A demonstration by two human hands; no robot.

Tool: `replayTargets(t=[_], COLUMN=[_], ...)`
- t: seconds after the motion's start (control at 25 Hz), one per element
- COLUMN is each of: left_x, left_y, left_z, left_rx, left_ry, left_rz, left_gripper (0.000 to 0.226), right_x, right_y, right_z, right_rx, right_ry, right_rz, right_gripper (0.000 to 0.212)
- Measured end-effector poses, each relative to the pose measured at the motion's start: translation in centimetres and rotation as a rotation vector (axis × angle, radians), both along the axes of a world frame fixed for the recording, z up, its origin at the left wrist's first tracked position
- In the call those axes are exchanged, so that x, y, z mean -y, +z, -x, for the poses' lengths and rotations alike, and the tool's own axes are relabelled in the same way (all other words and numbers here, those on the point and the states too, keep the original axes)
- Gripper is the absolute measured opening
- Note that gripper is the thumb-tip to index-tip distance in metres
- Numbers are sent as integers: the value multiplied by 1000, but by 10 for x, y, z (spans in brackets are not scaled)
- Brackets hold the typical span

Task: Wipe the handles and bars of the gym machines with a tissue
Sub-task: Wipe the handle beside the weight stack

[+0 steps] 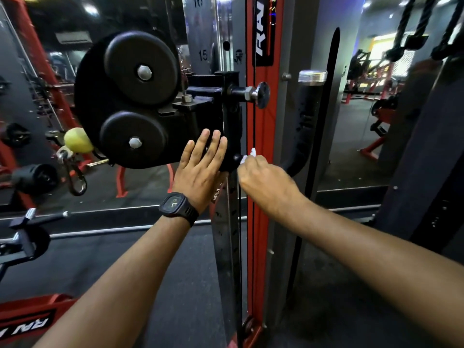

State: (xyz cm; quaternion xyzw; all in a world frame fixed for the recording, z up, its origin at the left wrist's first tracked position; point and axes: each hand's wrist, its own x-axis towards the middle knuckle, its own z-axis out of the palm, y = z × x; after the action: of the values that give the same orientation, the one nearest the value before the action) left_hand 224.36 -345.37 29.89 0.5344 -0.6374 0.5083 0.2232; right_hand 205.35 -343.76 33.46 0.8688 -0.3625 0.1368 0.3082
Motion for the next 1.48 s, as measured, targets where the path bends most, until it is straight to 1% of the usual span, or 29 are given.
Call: replayTargets(t=[0.08,0.16,0.2,0.24,0.28,0.36,0.44,0.48,0.56,0.68,0.8,0.88,1.0,1.12,1.2,1.4,1.48], left_x=[1,3,4,5,5,4,2,2,2,-1,-3,-5,-4,-2,-3,-2,-2], left_y=[0,0,1,0,0,1,1,1,2,2,3,3,3,0,-2,-3,-5], left_z=[3,4,2,1,1,2,5,6,7,6,5,6,8,9,10,10,10], left_rx=[-14,-11,-7,-8,-13,-38,-72,-81,-96,-77,-74,-91,-129,-163,-170,-180,-188], left_ry=[-14,-10,-16,-24,-30,-45,-66,-71,-68,-42,-22,-16,-17,-6,-4,-22,-14], left_rz=[11,28,29,18,5,-5,-19,-20,-12,-42,-68,-76,-93,-79,-91,-78,-72], left_gripper=[63,64,65,66,68,68,67,66,69,76,78,77,75,68,69,70,72], right_x=[-8,-7,-3,-3,-2,-8,-18,-20,-22,-11,-14,-16,-12,-4,-3,3,2], right_y=[1,2,9,17,22,23,18,11,4,1,0,1,9,10,14,39,42], right_z=[12,-2,-15,-24,-27,-16,8,17,30,48,57,66,85,96,99,107,108], right_rx=[13,67,99,117,127,55,-3,-77,-225,-275,-357,-419,-335,-263,-254,-126,-36], right_ry=[-44,-73,-74,-73,-72,-82,-73,-84,-70,-1,58,116,152,193,238,287,287], right_rz=[-12,0,20,-2,-31,-62,18,77,119,215,267,333,372,391,393,500,541], right_gripper=[35,19,14,12,14,19,21,24,28,36,35,38,43,34,31,23,23])
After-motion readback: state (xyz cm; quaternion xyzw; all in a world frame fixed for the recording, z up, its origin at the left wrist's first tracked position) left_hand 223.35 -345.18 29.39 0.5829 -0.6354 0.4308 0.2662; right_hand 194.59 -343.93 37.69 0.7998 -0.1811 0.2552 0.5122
